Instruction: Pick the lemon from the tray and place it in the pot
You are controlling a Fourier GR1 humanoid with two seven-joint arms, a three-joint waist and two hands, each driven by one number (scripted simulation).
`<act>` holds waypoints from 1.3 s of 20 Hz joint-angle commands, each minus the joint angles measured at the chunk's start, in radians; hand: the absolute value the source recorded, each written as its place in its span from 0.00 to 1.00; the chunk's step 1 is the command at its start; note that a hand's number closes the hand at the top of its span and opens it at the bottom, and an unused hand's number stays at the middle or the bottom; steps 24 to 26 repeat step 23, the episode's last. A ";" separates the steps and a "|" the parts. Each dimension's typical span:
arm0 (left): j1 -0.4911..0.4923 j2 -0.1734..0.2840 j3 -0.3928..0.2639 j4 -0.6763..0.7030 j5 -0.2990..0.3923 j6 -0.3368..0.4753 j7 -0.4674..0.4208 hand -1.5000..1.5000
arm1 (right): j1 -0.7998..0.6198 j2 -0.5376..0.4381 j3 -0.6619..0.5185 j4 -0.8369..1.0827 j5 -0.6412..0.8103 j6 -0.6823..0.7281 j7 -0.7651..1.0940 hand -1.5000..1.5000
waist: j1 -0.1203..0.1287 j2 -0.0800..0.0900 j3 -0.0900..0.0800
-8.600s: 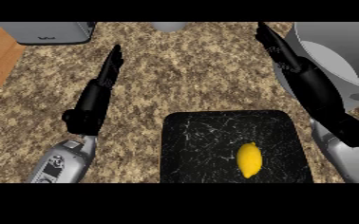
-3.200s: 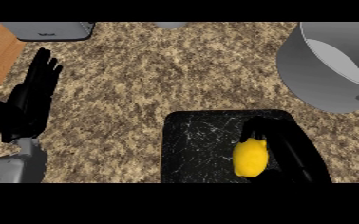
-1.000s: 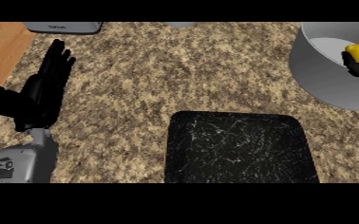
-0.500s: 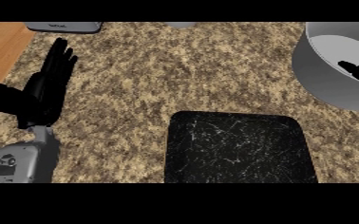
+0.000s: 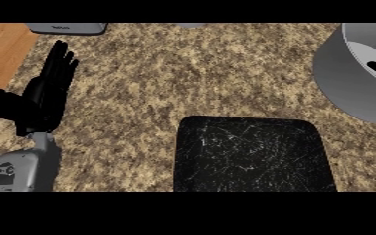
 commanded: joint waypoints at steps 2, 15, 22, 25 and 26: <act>0.016 -0.012 -0.003 0.002 -0.013 0.012 -0.023 0.50 | -0.010 -0.115 -0.084 0.109 -0.087 0.126 -0.044 0.00 | -0.003 0.005 0.010; -0.002 -0.022 -0.021 0.007 -0.016 0.009 -0.008 0.50 | 0.108 -0.292 -0.100 0.214 -0.102 0.349 -0.134 0.00 | 0.003 0.011 0.013; 0.012 0.004 0.007 -0.034 0.010 -0.006 0.023 0.50 | 0.173 -0.311 -0.104 0.227 -0.108 0.369 -0.187 0.00 | 0.007 0.007 0.015; 0.009 -0.015 0.001 0.008 0.004 0.002 -0.003 0.50 | 0.186 -0.330 -0.106 0.228 -0.112 0.403 -0.193 0.00 | -0.005 0.008 0.014; 0.009 -0.015 0.001 0.008 0.004 0.002 -0.003 0.50 | 0.186 -0.330 -0.106 0.228 -0.112 0.403 -0.193 0.00 | -0.005 0.008 0.014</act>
